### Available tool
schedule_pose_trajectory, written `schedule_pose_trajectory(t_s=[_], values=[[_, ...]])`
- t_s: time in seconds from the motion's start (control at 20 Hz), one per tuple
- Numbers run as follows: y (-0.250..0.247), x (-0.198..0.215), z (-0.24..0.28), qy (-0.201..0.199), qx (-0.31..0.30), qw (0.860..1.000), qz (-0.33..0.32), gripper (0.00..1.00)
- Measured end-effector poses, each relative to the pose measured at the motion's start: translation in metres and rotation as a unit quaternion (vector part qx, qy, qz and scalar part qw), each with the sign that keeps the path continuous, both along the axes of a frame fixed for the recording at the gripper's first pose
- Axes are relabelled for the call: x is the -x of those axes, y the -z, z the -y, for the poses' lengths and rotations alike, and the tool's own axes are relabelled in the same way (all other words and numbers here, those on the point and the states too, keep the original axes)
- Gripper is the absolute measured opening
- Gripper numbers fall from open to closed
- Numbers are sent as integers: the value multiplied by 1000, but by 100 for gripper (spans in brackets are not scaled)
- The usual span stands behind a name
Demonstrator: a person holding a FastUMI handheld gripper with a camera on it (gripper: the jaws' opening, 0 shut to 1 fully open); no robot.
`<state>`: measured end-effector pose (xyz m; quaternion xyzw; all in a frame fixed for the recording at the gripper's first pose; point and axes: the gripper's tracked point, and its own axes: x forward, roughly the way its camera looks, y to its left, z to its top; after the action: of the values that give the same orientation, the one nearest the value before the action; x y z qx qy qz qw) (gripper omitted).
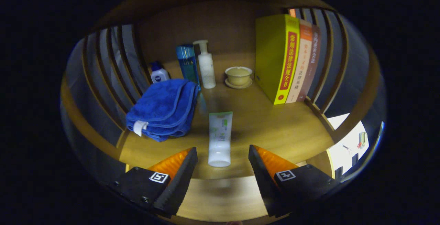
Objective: Pull open the drawer, take out the items inside it, and place them on the countertop above the cabinet.
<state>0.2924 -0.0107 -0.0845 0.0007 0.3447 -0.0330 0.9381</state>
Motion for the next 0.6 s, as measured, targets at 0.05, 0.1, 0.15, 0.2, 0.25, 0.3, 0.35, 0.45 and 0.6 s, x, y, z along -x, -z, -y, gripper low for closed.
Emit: schedule_pose_trajectory(t_s=[0.05, 0.1, 0.15, 0.2, 0.25, 0.3, 0.35, 0.45, 0.6], values=[[-13, 9, 2, -2, 2, 1000, 17, 97], [-25, 19, 6, -3, 7, 999, 33, 97], [-37, 26, 8, -4, 13, 999, 49, 97], [-48, 36, 9, -7, 19, 998, 64, 97], [-60, 46, 12, -9, 25, 996, 81, 98], [-70, 57, 13, -12, 33, 994, 99, 97], [-81, 69, 13, -17, 39, 992, 119, 97], [-95, 95, 11, -25, 48, 987, 152, 97], [-101, 136, 1, -34, 29, 980, 196, 97]])
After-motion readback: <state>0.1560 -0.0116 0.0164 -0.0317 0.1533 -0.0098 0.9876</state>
